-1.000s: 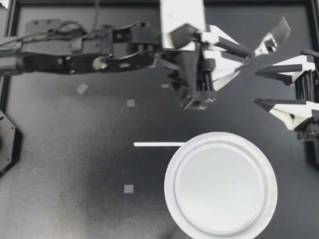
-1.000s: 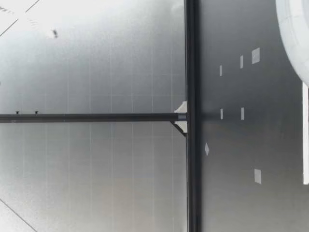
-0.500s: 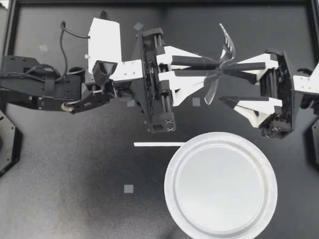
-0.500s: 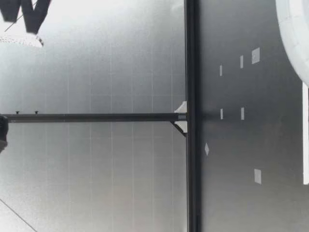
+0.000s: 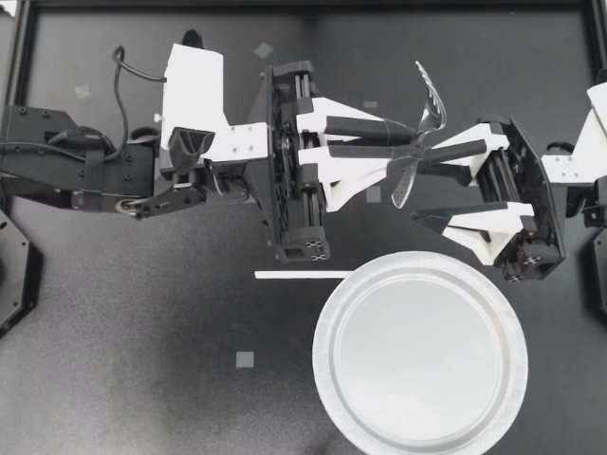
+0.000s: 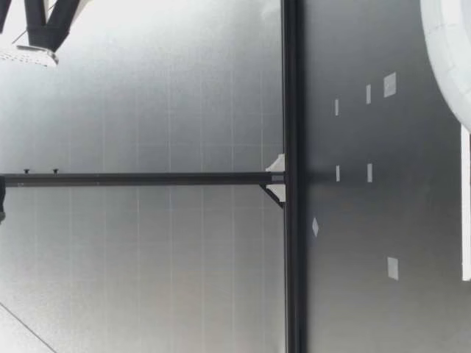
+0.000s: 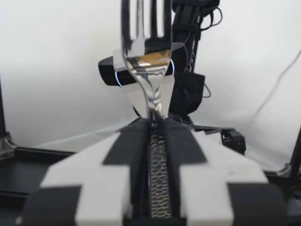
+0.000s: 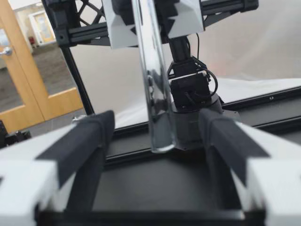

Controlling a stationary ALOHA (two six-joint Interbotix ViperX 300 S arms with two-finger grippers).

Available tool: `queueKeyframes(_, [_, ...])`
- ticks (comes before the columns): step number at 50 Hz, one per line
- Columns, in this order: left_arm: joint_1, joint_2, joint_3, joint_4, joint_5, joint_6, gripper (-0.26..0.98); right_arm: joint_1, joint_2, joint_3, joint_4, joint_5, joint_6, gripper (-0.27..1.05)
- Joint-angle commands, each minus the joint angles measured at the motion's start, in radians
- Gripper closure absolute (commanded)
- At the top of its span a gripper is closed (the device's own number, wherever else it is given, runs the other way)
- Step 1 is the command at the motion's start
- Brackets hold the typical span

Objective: Pick up the fork and place it on the plate.

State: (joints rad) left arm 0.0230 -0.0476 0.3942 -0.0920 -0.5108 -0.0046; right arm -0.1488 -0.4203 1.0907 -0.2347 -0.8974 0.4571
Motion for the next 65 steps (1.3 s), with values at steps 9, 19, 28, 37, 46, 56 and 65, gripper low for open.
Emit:
queueKeyframes(9, [0.000, -0.012, -0.014, 0.034, -0.041, -0.063, 0.62, -0.005, 0.040, -0.041, -0.002, -0.015, -0.003, 0.08])
queueKeyframes(19, [0.000, -0.008, -0.012, 0.058, -0.041, -0.092, 0.62, -0.005, 0.052, -0.048, -0.002, -0.032, -0.008, 0.15])
queueKeyframes(28, [0.000, -0.008, -0.011, 0.060, -0.041, -0.089, 0.62, -0.005, 0.038, -0.043, -0.002, -0.034, -0.015, 0.37])
queueKeyframes(37, [0.000, -0.009, -0.005, 0.061, -0.043, -0.086, 0.62, -0.005, 0.037, -0.043, -0.014, -0.034, -0.017, 0.60])
queueKeyframes(46, [0.002, -0.009, -0.003, 0.060, -0.043, -0.094, 0.61, -0.005, 0.040, -0.054, -0.048, -0.032, -0.015, 0.71])
queueKeyframes(56, [0.003, -0.008, -0.003, 0.060, -0.012, -0.086, 0.35, -0.005, 0.046, -0.057, -0.049, -0.028, -0.012, 0.71])
queueKeyframes(65, [0.003, -0.005, -0.006, 0.060, 0.020, -0.083, -0.24, -0.003, 0.046, -0.057, -0.049, -0.014, -0.012, 0.71])
